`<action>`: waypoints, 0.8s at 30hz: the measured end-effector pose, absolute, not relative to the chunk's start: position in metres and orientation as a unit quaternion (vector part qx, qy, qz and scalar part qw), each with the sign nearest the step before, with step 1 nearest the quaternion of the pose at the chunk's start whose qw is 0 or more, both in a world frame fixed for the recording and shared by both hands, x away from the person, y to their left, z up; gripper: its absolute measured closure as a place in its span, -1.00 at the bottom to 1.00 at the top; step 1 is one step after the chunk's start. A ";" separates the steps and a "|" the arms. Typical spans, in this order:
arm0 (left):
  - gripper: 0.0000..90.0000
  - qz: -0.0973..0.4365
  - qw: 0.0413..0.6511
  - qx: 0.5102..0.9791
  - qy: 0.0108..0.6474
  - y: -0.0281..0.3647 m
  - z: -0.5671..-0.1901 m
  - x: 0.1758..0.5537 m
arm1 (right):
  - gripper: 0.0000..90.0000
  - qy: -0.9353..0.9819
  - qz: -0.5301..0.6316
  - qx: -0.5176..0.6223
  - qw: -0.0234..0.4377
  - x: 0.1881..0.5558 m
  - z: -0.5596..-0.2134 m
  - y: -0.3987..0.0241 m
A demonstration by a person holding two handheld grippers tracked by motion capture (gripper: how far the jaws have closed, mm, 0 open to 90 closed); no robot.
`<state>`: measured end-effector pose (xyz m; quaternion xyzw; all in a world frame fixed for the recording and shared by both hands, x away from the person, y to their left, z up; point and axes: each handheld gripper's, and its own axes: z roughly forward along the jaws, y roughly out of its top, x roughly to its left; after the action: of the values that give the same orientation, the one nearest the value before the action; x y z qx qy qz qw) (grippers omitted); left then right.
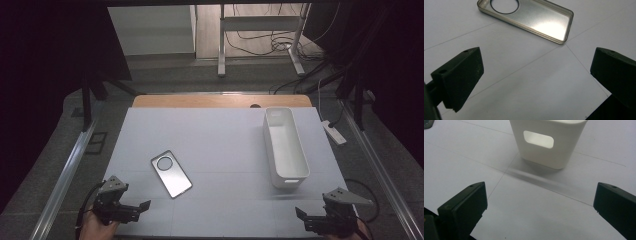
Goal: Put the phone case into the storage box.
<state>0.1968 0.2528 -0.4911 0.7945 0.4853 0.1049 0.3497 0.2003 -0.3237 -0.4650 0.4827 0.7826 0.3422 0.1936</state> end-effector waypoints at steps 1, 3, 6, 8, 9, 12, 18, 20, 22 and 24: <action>-1.00 0.104 0.349 0.794 0.486 0.253 -0.491 0.198 | -1.00 0.782 0.342 0.483 0.193 0.200 -0.465 -0.324; -1.00 0.104 0.349 0.794 0.487 0.252 -0.490 0.201 | -1.00 0.782 0.343 0.483 0.193 0.200 -0.465 -0.324; -1.00 0.103 0.348 0.794 0.487 0.252 -0.490 0.204 | -1.00 0.783 0.342 0.483 0.192 0.200 -0.465 -0.324; -1.00 0.102 0.346 0.796 0.486 0.251 -0.490 0.207 | -1.00 0.783 0.342 0.483 0.192 0.200 -0.465 -0.324; -1.00 0.101 0.344 0.797 0.487 0.250 -0.490 0.208 | -1.00 0.783 0.342 0.483 0.192 0.201 -0.465 -0.324; -1.00 0.100 0.339 0.800 0.486 0.249 -0.490 0.212 | -1.00 0.784 0.341 0.482 0.192 0.201 -0.465 -0.323; -1.00 0.096 0.334 0.805 0.481 0.246 -0.490 0.220 | -1.00 0.785 0.341 0.481 0.191 0.201 -0.465 -0.323; -1.00 0.094 0.333 0.807 0.479 0.245 -0.490 0.223 | -1.00 0.785 0.341 0.480 0.191 0.201 -0.465 -0.323; -1.00 0.093 0.331 0.808 0.478 0.244 -0.489 0.225 | -1.00 0.786 0.340 0.480 0.190 0.201 -0.465 -0.323; -1.00 0.093 0.329 0.811 0.475 0.243 -0.489 0.228 | -1.00 0.786 0.340 0.480 0.190 0.201 -0.465 -0.323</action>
<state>0.2285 0.2426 -0.4886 0.8111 0.4748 0.0925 0.3288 0.2011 -0.3230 -0.4654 0.4796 0.7862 0.3401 0.1901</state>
